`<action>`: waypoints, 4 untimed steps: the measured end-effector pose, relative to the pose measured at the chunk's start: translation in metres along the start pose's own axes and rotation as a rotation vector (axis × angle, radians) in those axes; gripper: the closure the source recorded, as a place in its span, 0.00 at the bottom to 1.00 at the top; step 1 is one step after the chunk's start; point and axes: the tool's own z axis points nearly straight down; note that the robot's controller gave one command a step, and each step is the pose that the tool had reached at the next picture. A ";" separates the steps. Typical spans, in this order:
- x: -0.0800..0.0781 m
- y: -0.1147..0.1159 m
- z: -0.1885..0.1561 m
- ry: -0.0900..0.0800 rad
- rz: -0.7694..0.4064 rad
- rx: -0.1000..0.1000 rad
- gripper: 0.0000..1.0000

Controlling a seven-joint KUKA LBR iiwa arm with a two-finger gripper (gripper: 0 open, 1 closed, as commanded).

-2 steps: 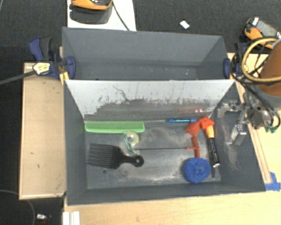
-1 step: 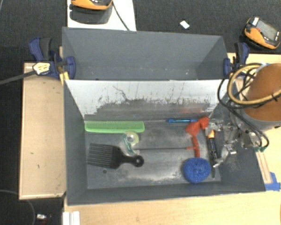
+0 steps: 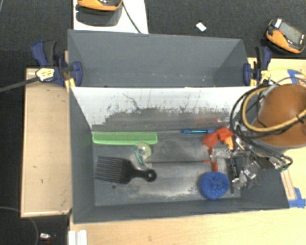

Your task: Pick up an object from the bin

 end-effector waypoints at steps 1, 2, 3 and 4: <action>0.008 0.010 -0.006 0.004 0.051 -0.004 0.00; 0.005 0.020 0.035 0.002 -0.146 -0.003 0.00; 0.002 0.026 0.061 0.004 -0.102 0.001 1.00; 0.002 0.026 0.060 0.004 -0.103 0.001 1.00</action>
Offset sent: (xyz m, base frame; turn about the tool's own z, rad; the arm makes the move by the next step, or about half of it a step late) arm -0.0179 0.0192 -0.0642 -0.4039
